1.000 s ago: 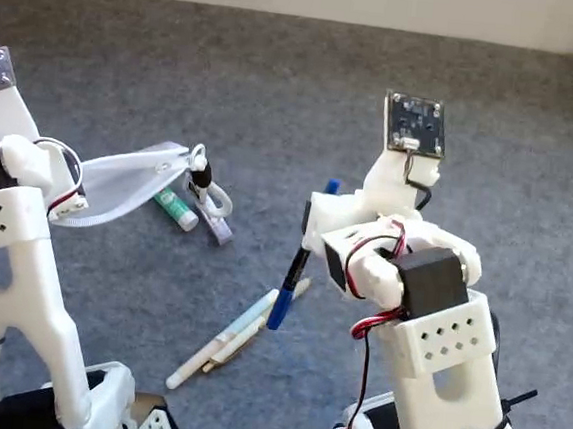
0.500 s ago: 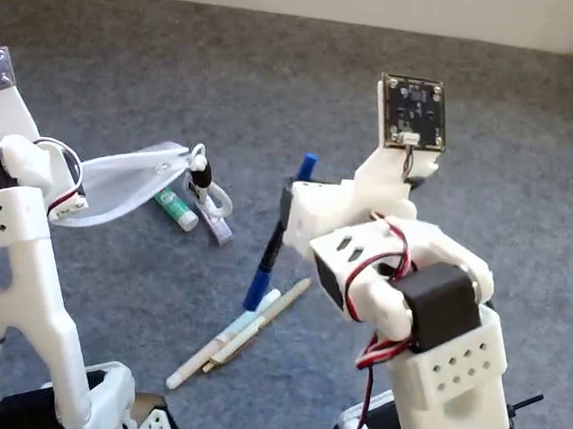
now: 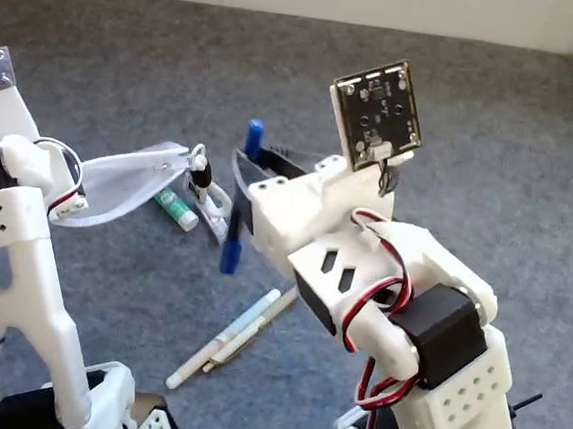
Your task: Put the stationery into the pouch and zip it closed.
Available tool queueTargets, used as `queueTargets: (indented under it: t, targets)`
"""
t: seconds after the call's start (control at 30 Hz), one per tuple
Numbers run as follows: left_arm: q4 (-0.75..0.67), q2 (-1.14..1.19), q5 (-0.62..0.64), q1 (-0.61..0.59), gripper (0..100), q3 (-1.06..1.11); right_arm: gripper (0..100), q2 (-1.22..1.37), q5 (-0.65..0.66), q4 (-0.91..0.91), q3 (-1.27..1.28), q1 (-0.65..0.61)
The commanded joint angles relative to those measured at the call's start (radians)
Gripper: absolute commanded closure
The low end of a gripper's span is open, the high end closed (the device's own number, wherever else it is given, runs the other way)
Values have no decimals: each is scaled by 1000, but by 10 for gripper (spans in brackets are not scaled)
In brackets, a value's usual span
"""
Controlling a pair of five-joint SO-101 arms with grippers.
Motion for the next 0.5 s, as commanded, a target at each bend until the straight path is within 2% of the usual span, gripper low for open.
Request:
queueTargets:
  t: [0.0,0.3,0.47]
  targets:
    - [3,4,8,-15,993,22,994,-33,46,-127,-58,-38]
    - [3,4,8,-16,993,22,994,-21,137,-305,-53,-148]
    - [5,4,8,-16,993,22,994,-22,178,-472,56,-166]
